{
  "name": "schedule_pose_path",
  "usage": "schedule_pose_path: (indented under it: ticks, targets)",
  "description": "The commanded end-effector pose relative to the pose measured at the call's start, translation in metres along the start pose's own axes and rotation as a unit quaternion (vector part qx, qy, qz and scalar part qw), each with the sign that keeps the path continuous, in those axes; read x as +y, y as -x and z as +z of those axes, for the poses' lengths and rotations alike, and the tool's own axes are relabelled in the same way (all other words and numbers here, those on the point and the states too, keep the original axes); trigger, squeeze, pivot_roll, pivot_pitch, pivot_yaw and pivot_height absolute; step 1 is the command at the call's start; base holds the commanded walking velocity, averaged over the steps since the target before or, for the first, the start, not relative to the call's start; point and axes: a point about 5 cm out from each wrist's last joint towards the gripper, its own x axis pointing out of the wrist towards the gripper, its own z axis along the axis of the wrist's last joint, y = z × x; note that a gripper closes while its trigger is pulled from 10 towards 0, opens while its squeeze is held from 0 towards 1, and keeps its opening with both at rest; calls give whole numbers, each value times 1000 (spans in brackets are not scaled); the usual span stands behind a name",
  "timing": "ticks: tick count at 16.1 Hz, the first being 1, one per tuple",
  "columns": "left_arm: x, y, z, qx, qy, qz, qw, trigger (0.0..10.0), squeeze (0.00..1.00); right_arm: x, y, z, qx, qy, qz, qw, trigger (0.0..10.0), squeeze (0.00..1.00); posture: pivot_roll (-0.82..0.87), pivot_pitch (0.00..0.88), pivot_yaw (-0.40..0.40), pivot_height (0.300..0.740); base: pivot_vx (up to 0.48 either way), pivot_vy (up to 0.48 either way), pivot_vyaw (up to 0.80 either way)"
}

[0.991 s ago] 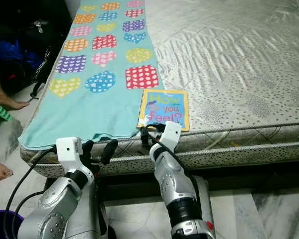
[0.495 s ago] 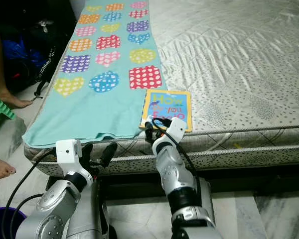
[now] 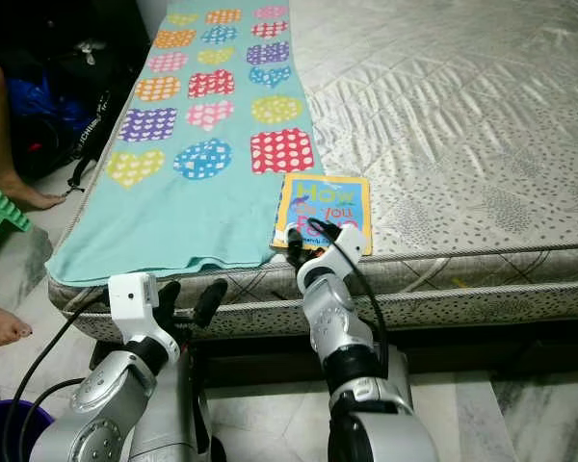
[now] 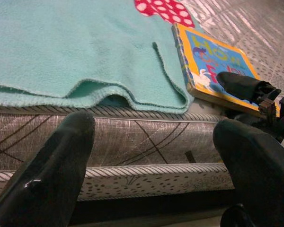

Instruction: Clean up the room

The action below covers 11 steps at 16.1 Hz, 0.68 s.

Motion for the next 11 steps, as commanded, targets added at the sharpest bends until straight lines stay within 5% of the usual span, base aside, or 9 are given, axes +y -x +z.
schedule_pose_path:
  ticks: [1, 11]
  targets:
    - [2, 3, 2, -3, -1, 8, 1000, 10000, 0, 65, 6, -42, 57, -64, 54, 995, 0, 0, 134, 77, 106, 470, 0, 0, 0]
    - [3, 3, 3, -2, -1, 11, 1000, 10000, 0, 58, 5, -51, 68, -112, 27, 991, 0, 0, 137, 74, 105, 470, 0, 0, 0]
